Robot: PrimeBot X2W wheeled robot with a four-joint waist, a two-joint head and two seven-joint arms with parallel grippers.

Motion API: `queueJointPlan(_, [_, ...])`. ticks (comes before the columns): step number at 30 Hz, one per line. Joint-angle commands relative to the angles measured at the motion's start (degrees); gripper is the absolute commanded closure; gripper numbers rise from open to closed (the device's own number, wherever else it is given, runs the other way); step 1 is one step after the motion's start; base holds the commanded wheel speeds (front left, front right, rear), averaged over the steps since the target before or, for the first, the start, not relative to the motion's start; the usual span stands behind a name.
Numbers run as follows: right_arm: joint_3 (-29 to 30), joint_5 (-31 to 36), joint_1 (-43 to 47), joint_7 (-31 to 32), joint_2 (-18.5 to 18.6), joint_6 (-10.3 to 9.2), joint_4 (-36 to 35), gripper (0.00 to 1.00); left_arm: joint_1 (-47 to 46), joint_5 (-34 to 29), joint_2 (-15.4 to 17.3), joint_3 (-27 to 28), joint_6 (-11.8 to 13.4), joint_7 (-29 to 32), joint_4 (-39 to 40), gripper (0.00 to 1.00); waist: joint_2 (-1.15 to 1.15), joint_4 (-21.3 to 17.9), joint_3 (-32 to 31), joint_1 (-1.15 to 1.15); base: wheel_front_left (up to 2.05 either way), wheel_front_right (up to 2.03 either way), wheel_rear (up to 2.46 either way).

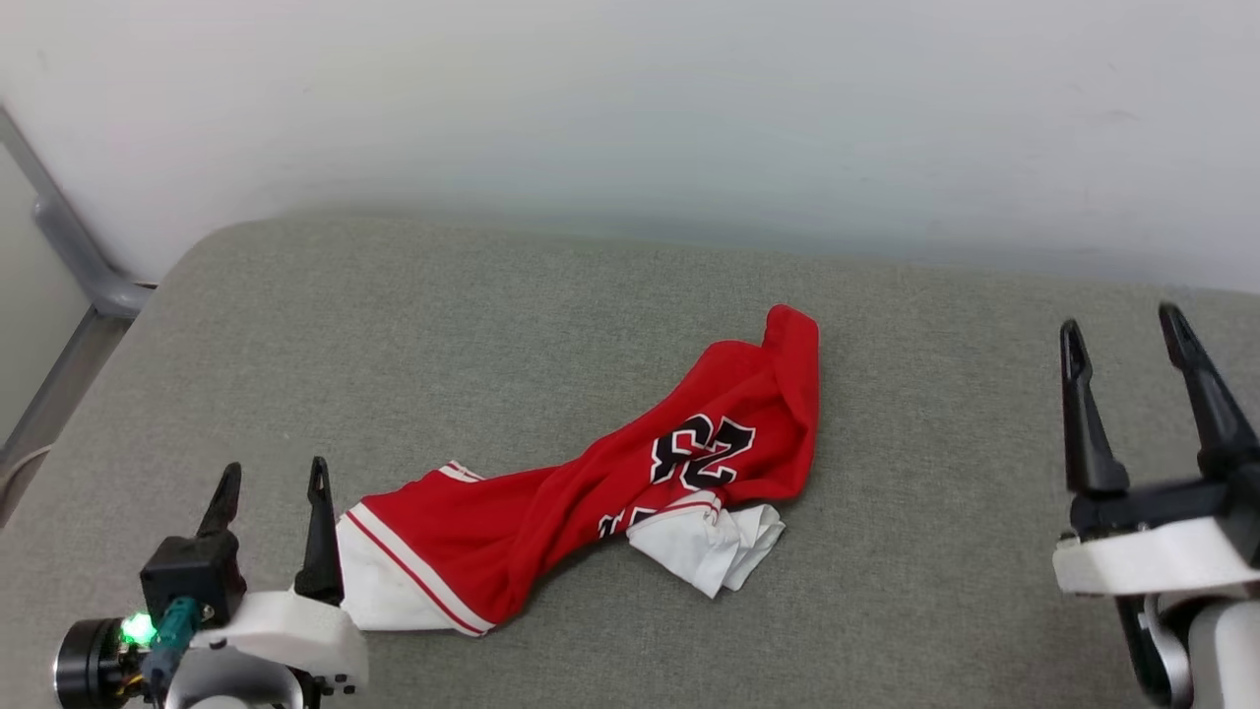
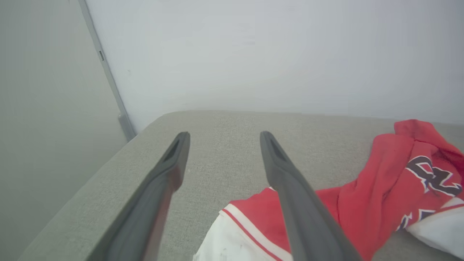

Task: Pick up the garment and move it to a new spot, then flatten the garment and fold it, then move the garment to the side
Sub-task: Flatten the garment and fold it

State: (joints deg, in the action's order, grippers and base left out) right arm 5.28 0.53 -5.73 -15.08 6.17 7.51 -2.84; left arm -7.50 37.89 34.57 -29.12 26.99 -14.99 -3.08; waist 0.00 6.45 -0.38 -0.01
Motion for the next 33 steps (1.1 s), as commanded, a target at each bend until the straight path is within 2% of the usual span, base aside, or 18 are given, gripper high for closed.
queueJointPlan(1, [-0.98,-0.49,-2.8,-0.13,1.41,-0.04,0.76,0.0,1.8,-2.41,-1.51,1.96,0.09,-0.27,1.07,0.0,0.0,0.66,0.31,0.01,0.0,0.0,0.0])
queueJointPlan(5, [-6.29,-2.31,-9.61,0.34,6.78,-0.04,6.22,0.0,5.58,-8.9,-5.95,7.12,-1.4,-0.21,3.73,0.0,0.0,2.01,1.33,0.01,0.0,0.0,0.0])
queueJointPlan(8, [-12.43,-4.93,-16.6,4.61,10.65,-0.05,10.6,0.0,7.12,-13.15,-9.0,10.02,-2.78,-0.21,5.34,0.0,0.0,3.01,2.55,0.01,0.0,0.0,0.0])
queueJointPlan(13, [-26.4,-13.06,-26.87,19.34,17.28,-0.05,16.34,0.0,7.85,-18.75,-13.77,12.86,-5.62,-0.21,6.2,0.0,0.0,4.92,5.3,0.01,0.0,0.0,0.0])
queueJointPlan(19, [-42.8,-26.59,-37.24,39.0,24.23,-0.06,19.28,0.0,6.51,-23.43,-18.76,15.47,-8.96,-0.22,5.92,0.0,0.0,7.16,8.89,0.01,0.0,0.0,0.0])
queueJointPlan(26, [-55.1,-38.35,-47.38,56.13,28.55,-0.06,21.8,0.0,4.55,-27.42,-23.86,17.97,-12.32,-0.22,6.4,0.0,0.0,9.76,13.78,0.01,0.0,0.0,0.0])
queueJointPlan(33, [-64.59,-42.03,-55.2,62.96,29.41,-0.06,25.43,0.0,2.26,-30.12,-28.24,19.7,-15.31,-0.22,6.86,0.0,0.0,12.3,19.09,0.01,0.0,0.0,0.0])
